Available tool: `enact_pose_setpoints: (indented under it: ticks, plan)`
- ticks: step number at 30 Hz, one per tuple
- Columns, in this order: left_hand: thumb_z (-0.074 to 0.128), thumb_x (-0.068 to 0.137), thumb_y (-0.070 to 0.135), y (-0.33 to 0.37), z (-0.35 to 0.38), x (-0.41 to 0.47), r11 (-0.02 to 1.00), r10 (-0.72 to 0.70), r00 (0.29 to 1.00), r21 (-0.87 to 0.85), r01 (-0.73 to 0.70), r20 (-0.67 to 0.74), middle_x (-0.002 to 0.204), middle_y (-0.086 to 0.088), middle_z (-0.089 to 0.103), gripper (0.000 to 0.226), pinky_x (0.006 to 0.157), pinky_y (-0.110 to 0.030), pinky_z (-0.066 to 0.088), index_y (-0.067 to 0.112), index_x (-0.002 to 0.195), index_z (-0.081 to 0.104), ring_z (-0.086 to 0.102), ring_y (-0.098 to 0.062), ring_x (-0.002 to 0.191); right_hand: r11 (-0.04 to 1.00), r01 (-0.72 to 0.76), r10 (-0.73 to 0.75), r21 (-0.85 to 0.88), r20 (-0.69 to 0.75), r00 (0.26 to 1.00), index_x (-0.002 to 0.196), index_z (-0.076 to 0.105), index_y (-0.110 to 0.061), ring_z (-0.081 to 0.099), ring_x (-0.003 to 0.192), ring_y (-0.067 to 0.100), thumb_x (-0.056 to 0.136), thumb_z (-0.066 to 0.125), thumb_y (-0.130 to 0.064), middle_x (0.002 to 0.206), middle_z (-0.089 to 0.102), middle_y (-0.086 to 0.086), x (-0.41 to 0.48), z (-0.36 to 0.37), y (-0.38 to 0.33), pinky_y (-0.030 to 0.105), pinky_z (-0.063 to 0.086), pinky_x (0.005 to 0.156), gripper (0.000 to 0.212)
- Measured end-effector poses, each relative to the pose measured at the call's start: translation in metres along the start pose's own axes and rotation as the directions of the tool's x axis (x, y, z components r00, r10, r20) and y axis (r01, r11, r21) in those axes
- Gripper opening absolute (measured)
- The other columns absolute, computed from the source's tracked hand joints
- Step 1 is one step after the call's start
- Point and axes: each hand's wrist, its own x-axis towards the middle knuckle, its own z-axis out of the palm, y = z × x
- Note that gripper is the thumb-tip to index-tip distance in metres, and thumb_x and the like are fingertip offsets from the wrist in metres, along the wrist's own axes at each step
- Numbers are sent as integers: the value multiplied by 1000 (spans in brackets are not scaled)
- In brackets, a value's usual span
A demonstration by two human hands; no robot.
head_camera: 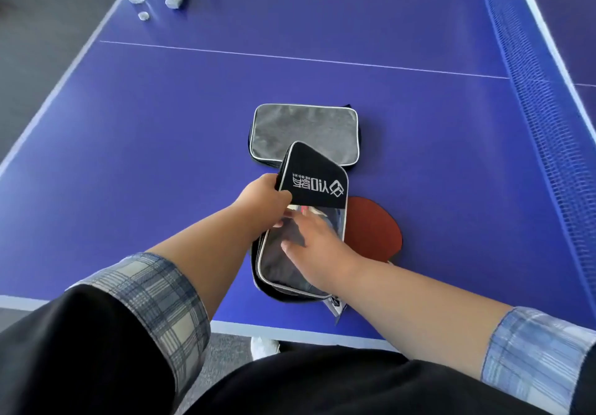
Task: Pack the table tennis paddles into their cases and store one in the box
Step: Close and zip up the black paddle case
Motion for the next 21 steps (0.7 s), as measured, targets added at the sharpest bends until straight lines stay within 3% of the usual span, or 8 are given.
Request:
enact_pose_setpoints:
  ticks: [2,5,7,10,13,16,19,21]
  plan:
    - [45,79,16,-13,-3,8,996,7,1000,84,-5,-22,80,-4,70,27,58,-34,59,24,96,64,66,-25,66,993,-59,63,-105,33,997,157,22,-29,2,154,23,99,48,-37,167,9,4,6,11,4,43,12,124,64]
    - [47,81,16,-34,-5,20,987,10,999,162,-2,-44,82,1,67,27,53,-28,45,25,101,62,61,-23,66,964,-114,131,-241,55,990,157,20,-27,-1,154,23,100,44,-42,168,5,-1,13,26,8,50,10,123,64]
    - [49,82,17,-46,-4,27,983,-18,998,180,27,-52,99,-2,66,35,56,-29,47,25,114,62,64,-24,74,947,-132,159,-294,70,985,157,20,-28,-3,154,24,100,42,-42,168,5,-3,17,32,11,55,9,122,63]
    - [53,87,22,-59,0,33,964,-93,994,245,105,-63,130,-9,50,52,82,-44,56,26,138,49,62,-34,98,942,-145,176,-302,78,981,156,24,-26,-2,154,24,101,42,-40,168,8,-2,20,37,16,56,9,121,60]
    - [50,90,21,-66,6,33,964,-149,989,219,150,-24,133,-10,51,61,82,-41,53,24,149,33,61,-32,100,966,-163,168,-200,8,986,153,34,-24,10,153,24,100,47,-37,165,20,2,20,34,18,48,15,122,57]
    - [45,91,21,-70,9,31,966,-174,985,197,169,6,126,-9,60,62,80,-40,51,25,151,27,61,-32,101,976,-210,195,-58,-198,961,143,51,-21,30,145,21,95,54,-33,157,37,2,23,16,22,37,27,119,49]
    - [44,92,21,-71,7,34,963,-168,986,215,162,10,128,-7,60,62,82,-40,52,24,151,28,62,-32,102,946,-321,315,41,-348,883,142,52,-18,42,137,24,90,60,-31,147,48,4,32,-9,35,36,33,115,54]
    - [45,91,20,-71,6,35,967,-155,988,207,147,22,122,-5,63,56,77,-37,51,25,147,36,63,-30,98,898,-382,436,218,-320,841,137,55,-24,55,124,23,86,62,-27,130,61,-3,38,-19,47,35,45,100,51]
